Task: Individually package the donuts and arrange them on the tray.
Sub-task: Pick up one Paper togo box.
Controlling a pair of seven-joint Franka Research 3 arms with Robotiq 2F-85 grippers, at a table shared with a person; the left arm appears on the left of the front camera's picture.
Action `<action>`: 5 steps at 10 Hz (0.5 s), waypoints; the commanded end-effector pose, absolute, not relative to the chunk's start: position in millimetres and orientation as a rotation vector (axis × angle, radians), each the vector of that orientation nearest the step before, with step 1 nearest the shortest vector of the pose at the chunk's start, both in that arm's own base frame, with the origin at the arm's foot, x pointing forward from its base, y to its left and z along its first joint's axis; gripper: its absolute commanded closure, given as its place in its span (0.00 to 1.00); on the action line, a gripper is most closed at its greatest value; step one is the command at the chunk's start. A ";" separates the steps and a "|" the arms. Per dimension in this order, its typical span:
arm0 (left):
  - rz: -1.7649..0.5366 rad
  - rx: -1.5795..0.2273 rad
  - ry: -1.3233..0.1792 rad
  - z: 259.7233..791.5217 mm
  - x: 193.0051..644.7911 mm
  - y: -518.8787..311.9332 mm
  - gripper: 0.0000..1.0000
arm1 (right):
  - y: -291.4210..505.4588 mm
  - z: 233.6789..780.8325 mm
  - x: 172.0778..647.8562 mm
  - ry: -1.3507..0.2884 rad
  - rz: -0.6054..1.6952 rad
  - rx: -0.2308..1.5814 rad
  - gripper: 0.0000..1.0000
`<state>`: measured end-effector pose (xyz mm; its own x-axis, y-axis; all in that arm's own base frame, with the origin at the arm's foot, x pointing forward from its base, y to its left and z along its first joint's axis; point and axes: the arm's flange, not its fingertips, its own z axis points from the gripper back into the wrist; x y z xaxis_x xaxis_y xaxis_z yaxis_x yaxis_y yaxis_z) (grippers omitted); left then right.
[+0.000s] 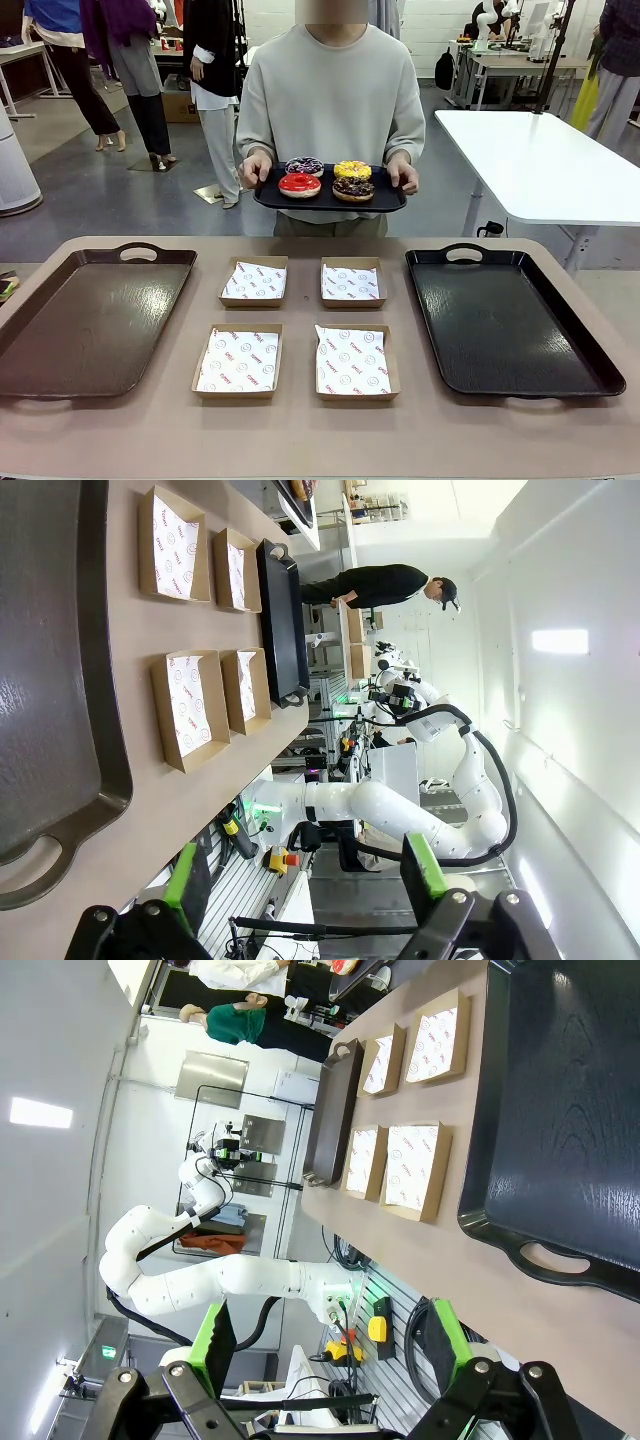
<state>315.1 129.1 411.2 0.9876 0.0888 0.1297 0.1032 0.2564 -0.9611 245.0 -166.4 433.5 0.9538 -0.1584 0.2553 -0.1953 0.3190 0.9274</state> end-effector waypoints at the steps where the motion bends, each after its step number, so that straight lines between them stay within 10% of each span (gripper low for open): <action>1: 0.011 -1.323 -0.179 411.6 314.4 128.4 0.00 | -160.7 457.7 250.3 -0.361 0.033 1.230 0.00; 5: 0.011 -1.323 -0.179 411.6 314.4 128.4 0.00 | -77.7 549.0 334.1 -0.164 0.042 0.975 0.00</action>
<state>315.0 128.8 410.8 0.9877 0.0887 0.1286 0.1022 0.2560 -0.9612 303.4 -96.1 538.8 0.9671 -0.0755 0.2427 -0.1760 0.4902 0.8537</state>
